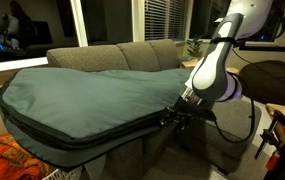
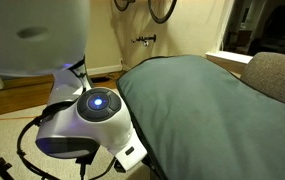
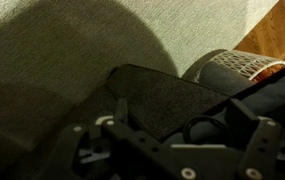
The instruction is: Close the zip on the green bag
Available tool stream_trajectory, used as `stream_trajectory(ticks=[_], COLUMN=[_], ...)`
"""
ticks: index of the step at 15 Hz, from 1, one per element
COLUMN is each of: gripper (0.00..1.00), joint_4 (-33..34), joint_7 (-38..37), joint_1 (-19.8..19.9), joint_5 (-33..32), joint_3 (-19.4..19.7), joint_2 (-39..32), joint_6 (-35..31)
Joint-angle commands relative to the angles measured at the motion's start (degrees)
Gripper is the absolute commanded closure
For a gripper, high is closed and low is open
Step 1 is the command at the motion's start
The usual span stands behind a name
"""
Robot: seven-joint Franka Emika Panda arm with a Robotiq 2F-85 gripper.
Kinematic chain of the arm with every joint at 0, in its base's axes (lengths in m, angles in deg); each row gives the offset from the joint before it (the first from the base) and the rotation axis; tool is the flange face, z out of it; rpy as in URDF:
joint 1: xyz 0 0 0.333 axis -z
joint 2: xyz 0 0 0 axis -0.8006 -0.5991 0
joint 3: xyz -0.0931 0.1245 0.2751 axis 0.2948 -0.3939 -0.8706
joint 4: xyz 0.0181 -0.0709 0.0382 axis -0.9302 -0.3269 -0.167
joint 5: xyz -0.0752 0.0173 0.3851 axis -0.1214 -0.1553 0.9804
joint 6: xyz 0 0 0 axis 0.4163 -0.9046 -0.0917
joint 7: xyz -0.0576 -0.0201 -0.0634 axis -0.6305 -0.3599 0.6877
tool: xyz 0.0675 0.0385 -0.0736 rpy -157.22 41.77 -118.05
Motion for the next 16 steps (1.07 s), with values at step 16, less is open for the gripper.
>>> stream_trajectory(ticks=[16], gripper=[0.0], joint_4=[-5.11], joint_7=[-3.66], joint_1=[-11.05], joint_5=[1.11], joint_3=[1.35], joint_2=[11.52], joint_6=[0.09])
